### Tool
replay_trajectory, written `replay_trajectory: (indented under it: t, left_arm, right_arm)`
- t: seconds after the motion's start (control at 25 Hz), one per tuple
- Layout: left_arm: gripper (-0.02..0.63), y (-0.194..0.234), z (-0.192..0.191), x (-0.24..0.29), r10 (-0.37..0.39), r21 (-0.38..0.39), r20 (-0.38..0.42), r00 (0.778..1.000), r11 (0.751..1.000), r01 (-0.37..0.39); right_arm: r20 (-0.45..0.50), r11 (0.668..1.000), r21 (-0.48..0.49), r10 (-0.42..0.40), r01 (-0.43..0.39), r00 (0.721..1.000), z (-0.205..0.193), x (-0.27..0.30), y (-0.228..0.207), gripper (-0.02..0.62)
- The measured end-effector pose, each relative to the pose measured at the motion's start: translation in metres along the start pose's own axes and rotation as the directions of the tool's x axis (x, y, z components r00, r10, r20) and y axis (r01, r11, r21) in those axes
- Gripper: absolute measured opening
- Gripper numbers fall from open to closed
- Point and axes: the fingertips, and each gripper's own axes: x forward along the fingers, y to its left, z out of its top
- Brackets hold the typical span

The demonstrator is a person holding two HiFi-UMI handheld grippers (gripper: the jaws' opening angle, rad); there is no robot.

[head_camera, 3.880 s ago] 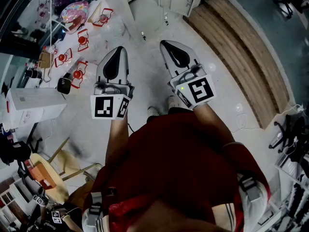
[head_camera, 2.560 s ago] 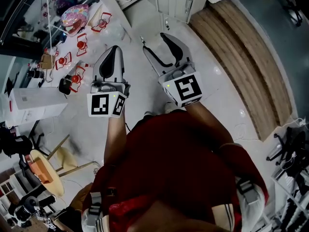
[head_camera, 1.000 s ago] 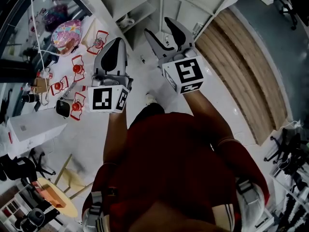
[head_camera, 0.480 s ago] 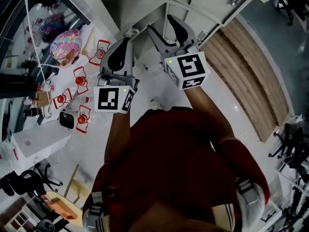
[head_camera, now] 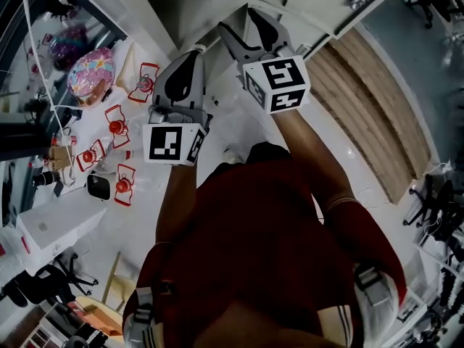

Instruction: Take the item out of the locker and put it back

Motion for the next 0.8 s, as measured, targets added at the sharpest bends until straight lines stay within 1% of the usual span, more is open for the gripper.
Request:
replay_trajectory:
  t: [0.32,0.6,0.8]
  left_arm:
    - [0.006,0.011,0.001,0.014,0.038,-0.002,-0.006,0.999,0.999,-0.038]
    - [0.006,0.010,0.000,0.027,0.070,0.004,-0.020,0.997,0.998,-0.070]
    - [0.006,0.016,-0.002,0.035,0.108,0.003,-0.029,0.994,0.994,-0.108]
  right_arm:
    - [-0.052,1.000,-0.015,0.018,-0.019,0.998,-0.008,0.033,-0.010,0.244]
    - [-0.093,0.999,-0.009,0.038,-0.039,0.995,-0.015,0.062,-0.025,0.253]
    - [-0.111,0.999,0.000,0.054,-0.055,0.992,-0.017,0.084,-0.033,0.258]
